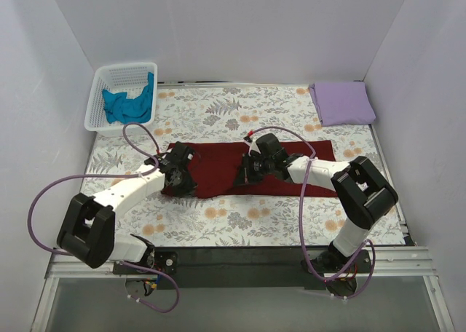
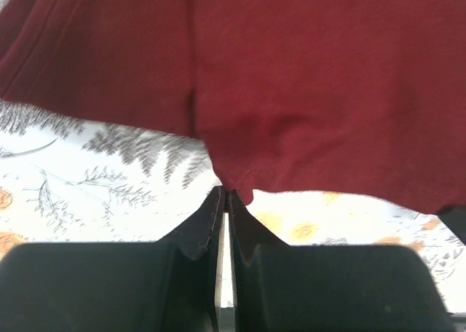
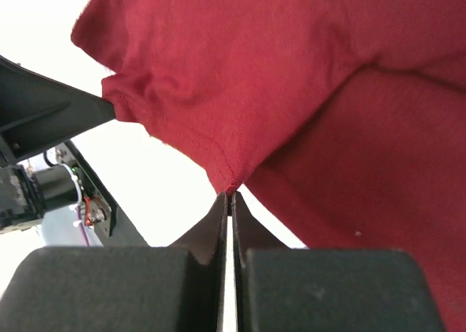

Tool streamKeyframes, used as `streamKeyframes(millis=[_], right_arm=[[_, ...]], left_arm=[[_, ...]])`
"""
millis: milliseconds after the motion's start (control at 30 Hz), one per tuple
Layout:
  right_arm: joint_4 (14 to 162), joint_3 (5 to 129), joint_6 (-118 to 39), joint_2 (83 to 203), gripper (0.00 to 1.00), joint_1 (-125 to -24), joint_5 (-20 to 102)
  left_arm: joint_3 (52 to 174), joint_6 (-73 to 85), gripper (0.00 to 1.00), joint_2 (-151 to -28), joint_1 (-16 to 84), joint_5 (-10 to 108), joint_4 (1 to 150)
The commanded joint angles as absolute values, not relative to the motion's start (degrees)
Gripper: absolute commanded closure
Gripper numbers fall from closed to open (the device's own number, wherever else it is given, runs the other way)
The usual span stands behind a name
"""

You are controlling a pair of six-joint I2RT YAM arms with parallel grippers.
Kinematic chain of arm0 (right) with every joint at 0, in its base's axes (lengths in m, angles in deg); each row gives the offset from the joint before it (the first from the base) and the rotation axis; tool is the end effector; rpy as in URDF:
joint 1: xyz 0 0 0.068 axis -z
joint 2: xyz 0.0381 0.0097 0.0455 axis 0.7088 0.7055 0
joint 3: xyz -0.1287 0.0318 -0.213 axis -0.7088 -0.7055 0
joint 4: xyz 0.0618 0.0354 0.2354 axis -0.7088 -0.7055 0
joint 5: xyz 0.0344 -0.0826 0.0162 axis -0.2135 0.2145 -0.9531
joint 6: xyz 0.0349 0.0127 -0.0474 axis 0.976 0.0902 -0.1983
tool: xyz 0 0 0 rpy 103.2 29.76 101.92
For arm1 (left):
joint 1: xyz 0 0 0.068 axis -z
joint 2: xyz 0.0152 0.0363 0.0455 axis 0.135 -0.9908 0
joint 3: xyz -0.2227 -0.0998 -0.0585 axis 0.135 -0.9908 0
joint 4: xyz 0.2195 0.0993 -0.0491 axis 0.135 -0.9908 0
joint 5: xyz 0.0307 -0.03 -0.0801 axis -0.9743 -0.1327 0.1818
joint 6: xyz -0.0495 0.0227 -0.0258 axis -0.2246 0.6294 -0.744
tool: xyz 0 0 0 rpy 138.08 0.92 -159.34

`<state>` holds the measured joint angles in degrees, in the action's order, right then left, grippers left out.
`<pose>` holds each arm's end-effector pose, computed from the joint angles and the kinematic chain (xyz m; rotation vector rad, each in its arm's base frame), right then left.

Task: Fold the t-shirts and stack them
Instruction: Fold the tshirt

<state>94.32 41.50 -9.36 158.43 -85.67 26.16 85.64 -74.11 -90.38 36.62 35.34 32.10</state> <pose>0.2445 0.2319 0.1558 -0.3143 2.4632 1.1072 0.1977 -0.1041 0.1667 -1.5184 2.4668 -0.3032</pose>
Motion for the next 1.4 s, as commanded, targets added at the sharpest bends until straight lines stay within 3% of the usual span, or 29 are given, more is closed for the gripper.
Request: streamKeyframes(millis=[0, 467, 1133, 1300, 1367], right_arm=[[93.2, 45.3, -10.8, 159.7, 0.99, -84.1, 23.0], [83.8, 60.0, -14.6, 169.7, 0.99, -80.6, 19.3], [83.1, 67.0, -13.8, 177.5, 0.99, -77.4, 17.5], [83.0, 68.5, -13.8, 178.7, 0.97, -77.2, 17.8], [83.0, 68.8, -14.3, 178.6, 0.93, -77.3, 18.3]], left_arm=[[90.0, -71.6, 1.00, -92.6, 36.7, 33.9, 30.6], [99.5, -65.5, 1.00, -98.7, 28.4, 35.6, 31.0], [104.1, -61.7, 0.98, -107.5, 24.1, 35.1, 35.3], [104.7, -60.6, 0.91, -108.2, 24.2, 32.9, 36.0], [104.8, -60.1, 0.81, -108.1, 24.1, 32.6, 36.5]])
